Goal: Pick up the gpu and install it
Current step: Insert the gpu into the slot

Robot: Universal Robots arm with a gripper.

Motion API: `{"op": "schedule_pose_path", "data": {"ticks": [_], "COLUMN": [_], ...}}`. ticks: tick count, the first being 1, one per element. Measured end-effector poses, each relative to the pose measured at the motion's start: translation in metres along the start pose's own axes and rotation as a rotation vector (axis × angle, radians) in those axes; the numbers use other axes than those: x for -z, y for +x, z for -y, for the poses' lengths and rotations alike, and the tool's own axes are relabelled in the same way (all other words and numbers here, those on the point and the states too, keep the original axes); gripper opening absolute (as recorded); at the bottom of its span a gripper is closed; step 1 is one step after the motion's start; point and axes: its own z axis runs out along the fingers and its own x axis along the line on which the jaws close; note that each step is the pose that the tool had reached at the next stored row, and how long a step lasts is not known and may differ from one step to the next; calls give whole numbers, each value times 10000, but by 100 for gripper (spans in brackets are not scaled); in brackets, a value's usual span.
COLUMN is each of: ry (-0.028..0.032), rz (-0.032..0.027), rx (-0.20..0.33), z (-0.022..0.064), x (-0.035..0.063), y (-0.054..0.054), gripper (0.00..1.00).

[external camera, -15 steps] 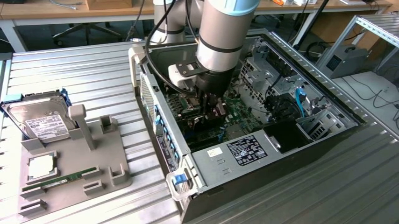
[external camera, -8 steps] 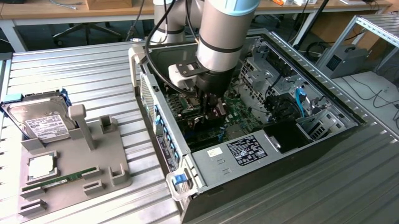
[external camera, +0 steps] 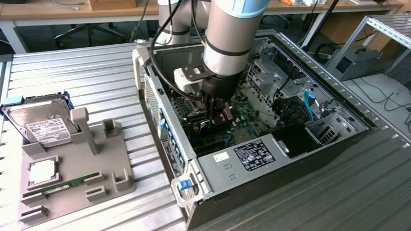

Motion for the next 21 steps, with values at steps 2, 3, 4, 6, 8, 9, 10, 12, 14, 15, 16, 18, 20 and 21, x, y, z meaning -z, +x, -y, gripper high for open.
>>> {"op": "schedule_pose_path", "data": {"ticks": [2, 3, 4, 6, 8, 9, 10, 12, 14, 15, 16, 18, 20, 21], "ry": [0, 0, 0, 0, 0, 0, 0, 0, 0, 0, 0, 1, 1, 0], "rz": [0, 1, 0, 2, 2, 2, 1, 1, 1, 1, 0, 0, 0, 0], "rx": [0, 0, 0, 1, 0, 0, 0, 1, 0, -1, -2, -4, -5, -6], "z": [-1, -2, -2, -3, -4, -4, -4, -5, -5, -5, -5, -4, -4, -5], "x": [-4, -6, -6, -7, -7, -7, -7, -7, -7, -7, -7, -7, -7, -7], "y": [6, 8, 9, 10, 10, 10, 10, 9, 8, 7, 6, 2, -2, -3], "gripper": [26, 26, 26, 26, 26, 26, 26, 26, 26, 26, 26, 26, 26, 26]}}
